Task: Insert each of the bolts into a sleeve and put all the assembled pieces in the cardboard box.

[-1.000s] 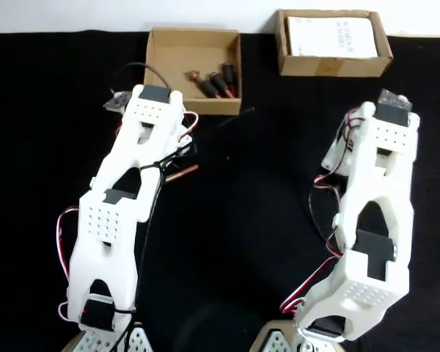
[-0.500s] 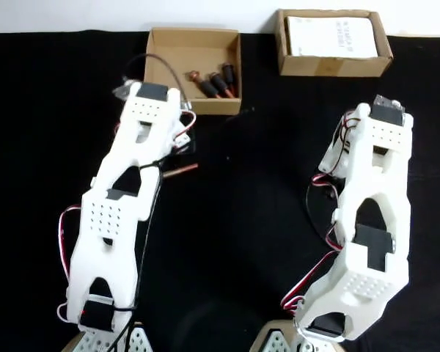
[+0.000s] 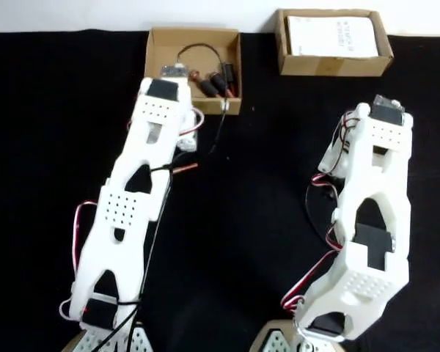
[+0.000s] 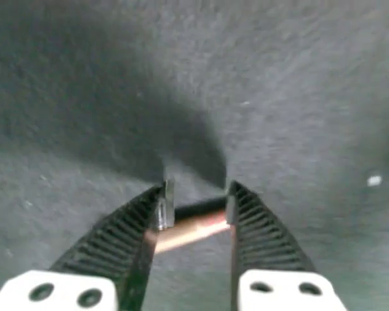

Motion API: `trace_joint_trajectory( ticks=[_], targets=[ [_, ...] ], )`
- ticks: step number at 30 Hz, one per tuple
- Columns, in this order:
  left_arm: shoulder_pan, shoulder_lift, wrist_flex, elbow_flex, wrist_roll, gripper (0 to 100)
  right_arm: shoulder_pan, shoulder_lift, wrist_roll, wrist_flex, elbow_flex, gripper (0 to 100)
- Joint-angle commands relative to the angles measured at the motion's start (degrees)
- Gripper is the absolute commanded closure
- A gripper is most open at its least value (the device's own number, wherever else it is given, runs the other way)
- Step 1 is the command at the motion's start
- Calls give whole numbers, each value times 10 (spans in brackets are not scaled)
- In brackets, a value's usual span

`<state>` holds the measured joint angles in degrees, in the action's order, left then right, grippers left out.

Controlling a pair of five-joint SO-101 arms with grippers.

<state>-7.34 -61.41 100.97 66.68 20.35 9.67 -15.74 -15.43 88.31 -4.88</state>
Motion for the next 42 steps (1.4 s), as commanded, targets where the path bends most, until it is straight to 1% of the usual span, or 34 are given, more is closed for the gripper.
trace_joint_trajectory(
  ticks=[1, 4, 5, 9, 11, 13, 15, 17, 20, 23, 28, 31, 35, 39, 42],
  targets=[
    [-14, 124, 7, -6, 77, 809, 0, 2, 1, 0, -4, 992],
    [-30, 221, 7, -89, 107, 807, 0, 2, 2, 0, -3, 992],
    [-33, 254, 6, -125, 132, 807, 0, 1, 2, 0, -3, 992],
    [-36, 372, 5, -300, 301, 805, 0, 1, 4, 0, -3, 992],
    [-37, 413, 4, -386, 355, 796, 0, 1, 3, 0, -3, 992],
    [-34, 432, 3, -451, 367, 796, -1, 1, 3, 0, -2, 992],
    [-30, 429, -18, -473, 369, 799, -1, 1, 3, 0, -2, 992],
    [-28, 409, -45, -475, 373, 800, -2, 1, 3, 0, -2, 992],
    [-20, 359, -69, -471, 412, 800, -2, 1, 2, 0, -2, 992],
    [-2, 301, -69, -446, 433, 800, -2, 0, 2, 0, -2, 992],
    [35, 204, -66, -383, 435, 800, -2, 0, 2, 0, -2, 992],
    [52, 165, -66, -348, 454, 801, -2, 0, 2, 0, -2, 992],
    [64, 138, -66, -317, 459, 801, -2, 0, 2, 0, -2, 992],
    [65, 138, -66, -283, 455, 800, -3, 0, 2, 0, -2, 992],
    [63, 138, -50, -233, 430, 800, -3, 0, 2, 0, -2, 992]
  ],
)
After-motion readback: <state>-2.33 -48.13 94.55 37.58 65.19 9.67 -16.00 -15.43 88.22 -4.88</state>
